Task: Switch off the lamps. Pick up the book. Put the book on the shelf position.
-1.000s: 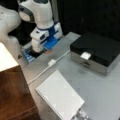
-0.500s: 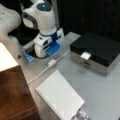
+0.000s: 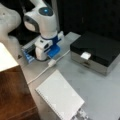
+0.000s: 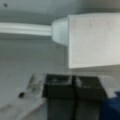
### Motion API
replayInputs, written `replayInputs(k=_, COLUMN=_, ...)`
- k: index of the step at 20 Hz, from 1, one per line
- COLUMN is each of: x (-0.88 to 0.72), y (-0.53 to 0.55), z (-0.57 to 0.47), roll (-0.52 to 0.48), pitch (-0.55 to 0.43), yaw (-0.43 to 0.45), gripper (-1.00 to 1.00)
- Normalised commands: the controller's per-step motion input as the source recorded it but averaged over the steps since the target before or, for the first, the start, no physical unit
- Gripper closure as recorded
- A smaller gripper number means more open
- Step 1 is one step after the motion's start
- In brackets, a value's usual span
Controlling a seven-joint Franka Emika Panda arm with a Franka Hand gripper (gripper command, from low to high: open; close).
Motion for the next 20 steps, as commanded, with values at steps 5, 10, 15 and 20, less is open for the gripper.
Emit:
replayInputs(k=5, x=-0.62, y=-0.04, z=-0.44, roll=0.029, pitch=-0.421, yaw=-0.117, gripper=1.00)
replayInputs(k=10, x=-0.62, y=-0.08, z=-0.37, roll=0.030, pitch=-0.472, yaw=-0.108, gripper=1.00)
replayInputs(k=15, x=-0.65, y=-0.11, z=-0.36, roll=0.027, pitch=-0.487, yaw=-0.094, gripper=1.00)
replayInputs(k=20, x=-0.70, y=-0.13, z=-0.40, roll=0.011, pitch=-0.491, yaw=-0.087, gripper=1.00)
